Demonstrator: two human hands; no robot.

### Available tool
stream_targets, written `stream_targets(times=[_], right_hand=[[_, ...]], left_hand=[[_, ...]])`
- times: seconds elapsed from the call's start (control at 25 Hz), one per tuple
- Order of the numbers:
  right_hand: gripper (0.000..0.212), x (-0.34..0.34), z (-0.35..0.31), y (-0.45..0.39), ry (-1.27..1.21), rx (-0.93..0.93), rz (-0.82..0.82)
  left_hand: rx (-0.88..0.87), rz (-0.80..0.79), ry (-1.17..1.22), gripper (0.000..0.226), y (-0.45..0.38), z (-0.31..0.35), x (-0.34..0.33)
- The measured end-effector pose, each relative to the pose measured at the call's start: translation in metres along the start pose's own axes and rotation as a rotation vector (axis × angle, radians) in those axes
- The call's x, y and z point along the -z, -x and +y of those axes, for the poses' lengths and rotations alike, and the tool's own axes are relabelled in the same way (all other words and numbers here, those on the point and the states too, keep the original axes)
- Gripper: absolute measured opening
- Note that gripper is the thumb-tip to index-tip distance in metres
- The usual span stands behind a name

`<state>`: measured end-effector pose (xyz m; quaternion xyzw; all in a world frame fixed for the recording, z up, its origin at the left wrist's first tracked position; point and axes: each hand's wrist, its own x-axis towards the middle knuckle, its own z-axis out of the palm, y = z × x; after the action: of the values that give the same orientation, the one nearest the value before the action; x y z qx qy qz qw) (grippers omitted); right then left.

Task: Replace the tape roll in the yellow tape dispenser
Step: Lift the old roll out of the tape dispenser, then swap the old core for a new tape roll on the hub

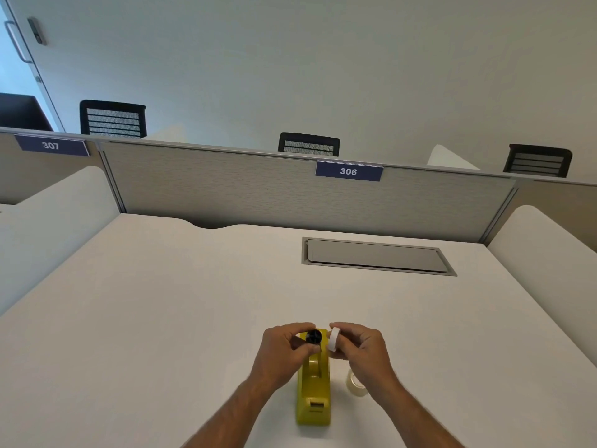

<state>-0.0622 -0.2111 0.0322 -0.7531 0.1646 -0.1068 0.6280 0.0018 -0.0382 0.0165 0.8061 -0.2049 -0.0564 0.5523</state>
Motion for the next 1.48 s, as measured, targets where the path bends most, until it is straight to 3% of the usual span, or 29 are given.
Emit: stream_targets(times=[0.28,0.52,0.92,1.16,1.36,1.48], right_hand=[[0.005,0.031,0.007,-0.014,0.369,-0.180,0.256],[0.012,0.042,0.019,-0.020,0.657,-0.345,0.252],[0.009,0.043,0.024,-0.030,0.722,-0.490,0.182],[0.033,0.045,0.024,-0.026,0.732,-0.404,0.237],[0.075,0.035,0.029,-0.015,0.902,-0.391,0.023],[0.084,0.030,0.034,-0.009,0.975,-0.381,-0.037]], left_hand=[[0.009,0.043,0.002,0.038,0.000,-0.005,0.002],[0.028,0.027,-0.014,0.038,0.000,-0.006,-0.005],[0.035,0.014,0.022,0.035,0.000,-0.004,-0.010],[0.049,0.018,0.040,0.036,0.001,-0.001,-0.008],[0.068,0.027,0.046,0.037,0.001,0.000,-0.007],[0.072,0.022,0.047,0.037,0.000,0.000,-0.008]])
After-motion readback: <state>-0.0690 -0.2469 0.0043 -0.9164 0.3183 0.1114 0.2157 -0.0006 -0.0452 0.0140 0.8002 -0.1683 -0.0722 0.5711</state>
